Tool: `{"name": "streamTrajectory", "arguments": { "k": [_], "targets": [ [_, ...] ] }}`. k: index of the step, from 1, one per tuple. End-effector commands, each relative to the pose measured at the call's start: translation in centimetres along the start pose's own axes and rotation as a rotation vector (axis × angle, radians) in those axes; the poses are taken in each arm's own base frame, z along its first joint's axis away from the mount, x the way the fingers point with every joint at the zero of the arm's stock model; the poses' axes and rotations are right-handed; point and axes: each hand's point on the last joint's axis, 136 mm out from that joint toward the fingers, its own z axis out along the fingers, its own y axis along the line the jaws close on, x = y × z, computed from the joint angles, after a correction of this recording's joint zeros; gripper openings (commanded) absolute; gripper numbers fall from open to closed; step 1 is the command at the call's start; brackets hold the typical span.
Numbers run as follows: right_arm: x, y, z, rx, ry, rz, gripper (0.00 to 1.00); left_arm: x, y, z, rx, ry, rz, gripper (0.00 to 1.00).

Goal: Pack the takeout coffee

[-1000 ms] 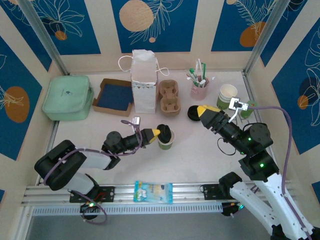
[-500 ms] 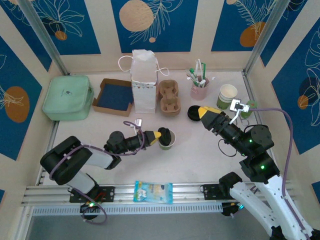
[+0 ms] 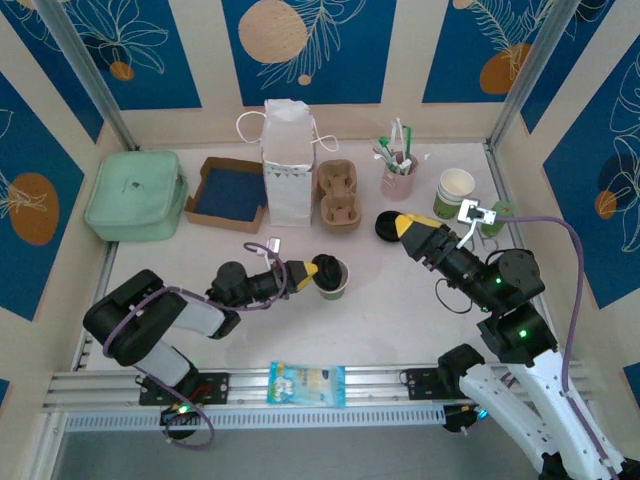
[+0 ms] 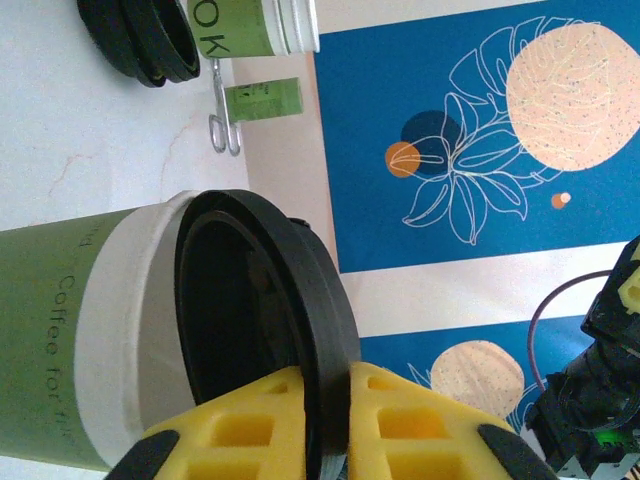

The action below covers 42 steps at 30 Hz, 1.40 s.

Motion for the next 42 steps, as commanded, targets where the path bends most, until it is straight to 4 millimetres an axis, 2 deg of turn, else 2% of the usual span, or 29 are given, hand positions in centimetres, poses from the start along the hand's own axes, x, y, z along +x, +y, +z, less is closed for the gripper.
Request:
{"name": "streamTrajectory", "arguments": {
  "k": [1, 5, 26, 42],
  "targets": [
    [-0.1, 0.3, -0.4, -0.013, -0.006, -0.015, 0.65, 0.2, 0.6, -0.4, -0.003, 0.013, 0.022, 0.20],
    [-0.2, 0.3, -0.3, -0.015, -0.010, -0.012, 0.64, 0.2, 0.9, -0.3, -0.010, 0.019, 0.022, 0.24],
    [-0.3, 0.2, -0.5, -0.015, -0.020, -0.007, 0.64, 0.5, 2.2, -0.1, -0.040, 0.039, 0.024, 0.28],
    [-0.2, -0.1, -0.7, 0.001, -0.014, -0.012, 0.64, 0.4, 3.0, 0.2, -0.056, 0.046, 0.013, 0.36]
  ]
}}
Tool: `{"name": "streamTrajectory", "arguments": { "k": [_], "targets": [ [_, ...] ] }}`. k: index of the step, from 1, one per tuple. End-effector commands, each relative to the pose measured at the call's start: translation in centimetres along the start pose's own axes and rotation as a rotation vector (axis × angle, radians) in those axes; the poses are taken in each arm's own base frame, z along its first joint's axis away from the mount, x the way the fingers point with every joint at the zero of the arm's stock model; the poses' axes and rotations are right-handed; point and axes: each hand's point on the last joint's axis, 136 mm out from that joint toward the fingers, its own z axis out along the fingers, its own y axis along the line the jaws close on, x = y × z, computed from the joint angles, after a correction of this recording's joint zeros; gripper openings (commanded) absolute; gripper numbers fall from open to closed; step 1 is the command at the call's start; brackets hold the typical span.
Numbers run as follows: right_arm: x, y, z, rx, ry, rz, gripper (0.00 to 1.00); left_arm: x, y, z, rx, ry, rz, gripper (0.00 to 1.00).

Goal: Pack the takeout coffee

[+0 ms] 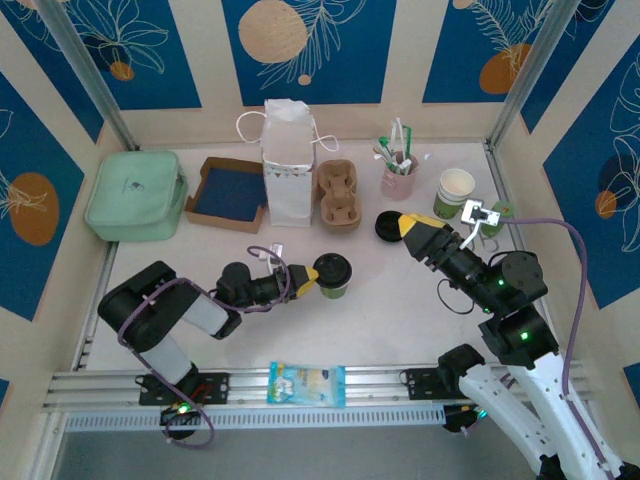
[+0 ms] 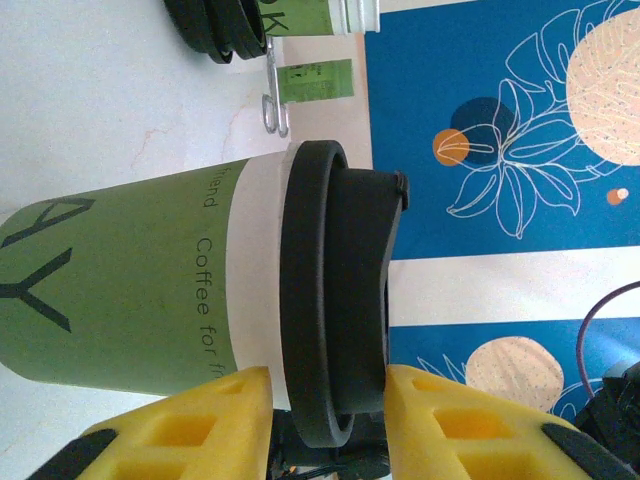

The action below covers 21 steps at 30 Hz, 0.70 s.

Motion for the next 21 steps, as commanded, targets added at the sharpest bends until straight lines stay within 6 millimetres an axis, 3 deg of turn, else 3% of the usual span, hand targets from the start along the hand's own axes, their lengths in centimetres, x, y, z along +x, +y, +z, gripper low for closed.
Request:
{"name": "streamTrajectory", "arguments": {
  "k": [1, 21],
  "targets": [
    [0.14, -0.05, -0.29, -0.001, 0.001, -0.007, 0.64, -0.20, -0.22, 0.24, 0.017, 0.011, 0.028, 0.36],
    [0.16, -0.39, -0.62, 0.010, -0.004, 0.000, 0.64, -0.37, -0.20, 0.71, 0.019, 0.019, 0.028, 0.39]
  ]
}}
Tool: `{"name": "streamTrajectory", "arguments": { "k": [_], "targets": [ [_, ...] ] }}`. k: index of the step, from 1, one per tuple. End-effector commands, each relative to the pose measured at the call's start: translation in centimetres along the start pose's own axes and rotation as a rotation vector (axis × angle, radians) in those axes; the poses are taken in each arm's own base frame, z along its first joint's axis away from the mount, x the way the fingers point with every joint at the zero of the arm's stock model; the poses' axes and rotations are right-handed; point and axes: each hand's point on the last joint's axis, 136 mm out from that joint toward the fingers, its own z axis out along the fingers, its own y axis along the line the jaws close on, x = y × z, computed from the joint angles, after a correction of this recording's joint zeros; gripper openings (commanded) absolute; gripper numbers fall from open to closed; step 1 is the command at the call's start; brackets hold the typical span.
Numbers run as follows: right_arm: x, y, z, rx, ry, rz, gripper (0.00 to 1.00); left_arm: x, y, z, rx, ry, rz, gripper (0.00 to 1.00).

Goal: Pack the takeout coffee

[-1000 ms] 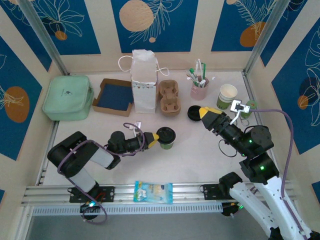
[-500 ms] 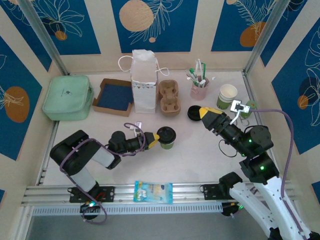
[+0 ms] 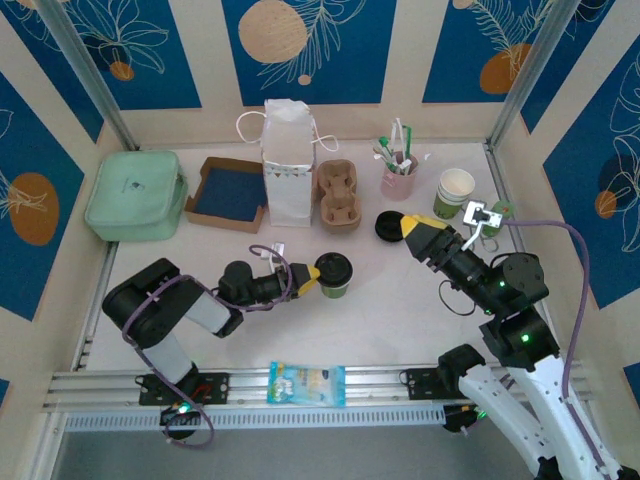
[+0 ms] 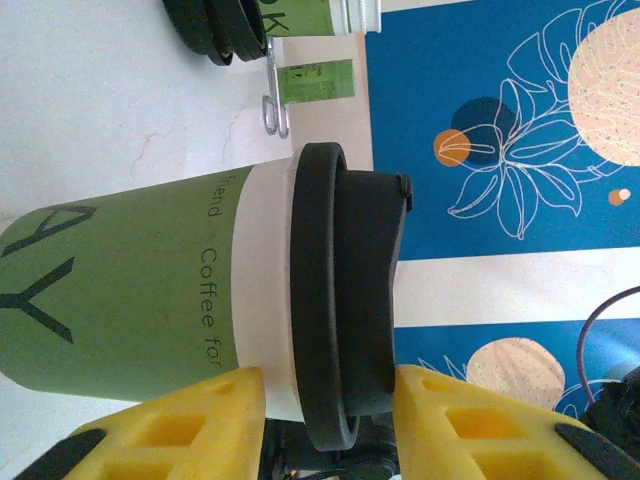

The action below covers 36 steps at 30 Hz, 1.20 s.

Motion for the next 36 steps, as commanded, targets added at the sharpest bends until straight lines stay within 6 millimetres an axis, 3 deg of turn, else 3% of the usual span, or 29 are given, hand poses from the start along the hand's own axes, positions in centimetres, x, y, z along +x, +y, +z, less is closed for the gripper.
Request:
{"name": "streamTrajectory", "arguments": {
  "k": [1, 21, 27, 36],
  "targets": [
    [0.2, -0.1, -0.3, -0.001, 0.003, 0.001, 0.64, -0.2, -0.3, 0.3, 0.016, 0.016, 0.026, 0.39],
    [1.2, -1.7, -0.6, 0.050, 0.023, 0.004, 0.65, -0.2, 0.2, 0.6, 0.005, 0.019, 0.023, 0.42],
    [3.3, -4.7, 0.0, 0.234, 0.192, 0.010, 0.81, -0.3, 0.3, 0.8, 0.004, 0.022, 0.024, 0.45],
    [7.7, -9.3, 0.9, 0.479, 0.527, 0.035, 0.99, -1.0, 0.4, 0.6, 0.006, 0.023, 0.040, 0.60]
  ]
}}
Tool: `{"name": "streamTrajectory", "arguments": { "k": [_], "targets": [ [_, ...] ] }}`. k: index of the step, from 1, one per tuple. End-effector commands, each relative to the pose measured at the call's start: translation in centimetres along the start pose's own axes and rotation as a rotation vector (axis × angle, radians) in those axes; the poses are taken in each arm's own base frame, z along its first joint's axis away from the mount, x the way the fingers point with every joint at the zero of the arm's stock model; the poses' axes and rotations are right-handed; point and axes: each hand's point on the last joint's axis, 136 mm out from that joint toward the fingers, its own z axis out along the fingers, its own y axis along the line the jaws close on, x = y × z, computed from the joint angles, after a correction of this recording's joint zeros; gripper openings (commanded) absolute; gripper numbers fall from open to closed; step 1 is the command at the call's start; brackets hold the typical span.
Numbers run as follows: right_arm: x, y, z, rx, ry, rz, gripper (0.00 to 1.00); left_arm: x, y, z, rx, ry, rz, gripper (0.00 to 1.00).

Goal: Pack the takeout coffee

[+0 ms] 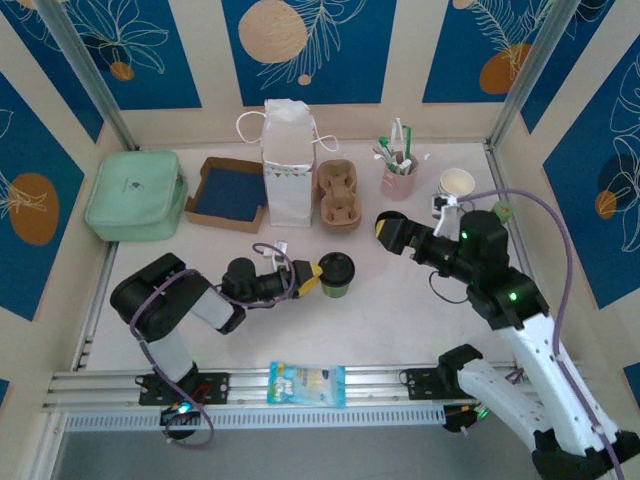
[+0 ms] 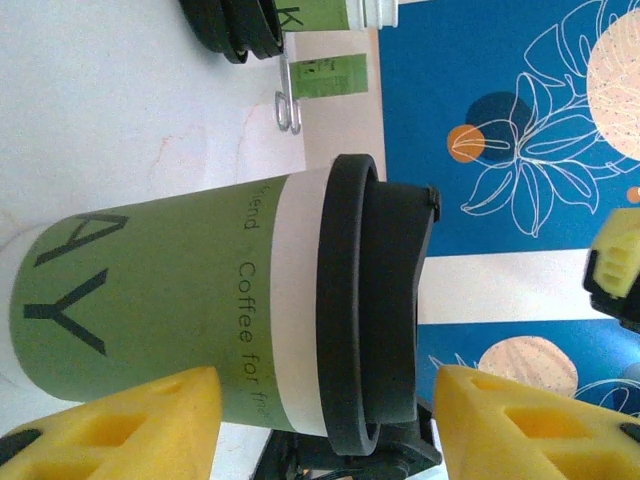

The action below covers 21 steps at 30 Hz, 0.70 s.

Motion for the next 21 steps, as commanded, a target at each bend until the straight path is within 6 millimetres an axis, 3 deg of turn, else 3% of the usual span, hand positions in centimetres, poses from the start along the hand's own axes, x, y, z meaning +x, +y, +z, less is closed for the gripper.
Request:
{"name": "streamTrajectory", "arguments": {
  "k": [1, 7, 11, 21],
  "targets": [
    [2.5, -2.4, 0.5, 0.132, 0.159, -0.005, 0.99, -0.6, -0.5, -0.1, 0.021, 0.006, 0.039, 0.62],
    [4.0, -4.8, 2.2, 0.268, 0.265, 0.024, 0.99, -1.2, -0.5, -0.2, 0.020, -0.002, 0.062, 0.65],
    [4.5, -4.8, 2.6, 0.277, 0.300, 0.017, 0.99, -1.8, 0.0, -0.5, -0.048, -0.019, 0.100, 0.66],
    [5.6, -5.2, 3.6, 0.284, 0.375, 0.017, 0.99, -3.0, -1.1, -2.0, -0.255, -0.032, 0.230, 0.68]
  ]
}}
